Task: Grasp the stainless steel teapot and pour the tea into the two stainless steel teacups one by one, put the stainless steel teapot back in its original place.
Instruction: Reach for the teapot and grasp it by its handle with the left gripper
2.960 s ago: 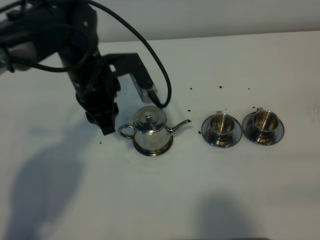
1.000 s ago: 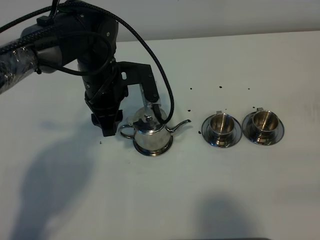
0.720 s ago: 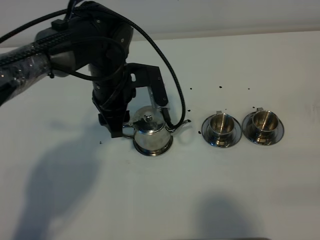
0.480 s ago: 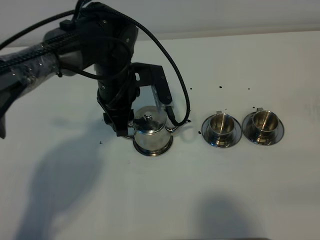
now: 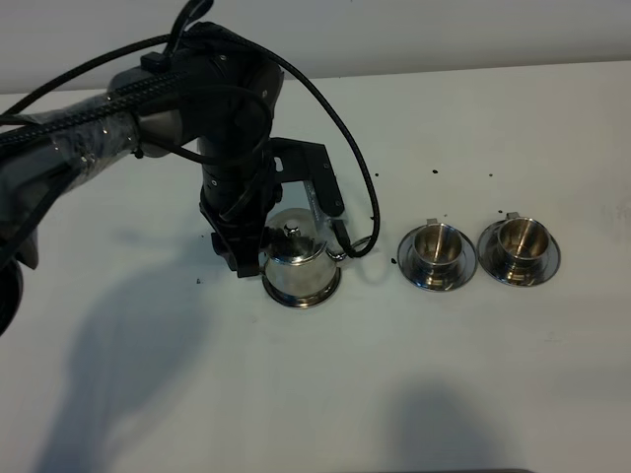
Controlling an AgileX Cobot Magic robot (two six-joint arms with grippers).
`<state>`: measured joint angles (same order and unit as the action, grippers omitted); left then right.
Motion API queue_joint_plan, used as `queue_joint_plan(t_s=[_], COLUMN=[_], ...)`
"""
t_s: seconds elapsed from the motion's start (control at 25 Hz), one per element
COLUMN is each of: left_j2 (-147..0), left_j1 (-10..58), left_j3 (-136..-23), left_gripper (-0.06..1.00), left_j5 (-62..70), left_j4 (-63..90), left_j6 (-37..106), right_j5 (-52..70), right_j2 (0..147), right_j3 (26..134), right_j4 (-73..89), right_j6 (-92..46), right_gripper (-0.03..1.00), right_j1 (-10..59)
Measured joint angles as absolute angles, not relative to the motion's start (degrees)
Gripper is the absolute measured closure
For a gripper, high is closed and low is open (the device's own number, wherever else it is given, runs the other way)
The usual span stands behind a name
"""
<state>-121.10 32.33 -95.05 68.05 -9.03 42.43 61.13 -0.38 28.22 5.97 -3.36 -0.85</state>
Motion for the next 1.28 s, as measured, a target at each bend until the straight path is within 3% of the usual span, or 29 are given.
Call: queue_joint_plan(t_s=[1.28], left_j2=[-128.38], left_j1=[33.87], left_j3=[-100.67], left_gripper=[0.47], left_j5=[68.05], left_j4=[-8.26], left_j6=[43.12], right_j5=[61.13], right_j2=[-0.38], right_j3=[28.22], right_j4=[5.97], right_j6=[-3.41], right_gripper=[0.75], right_j1=[-0.85])
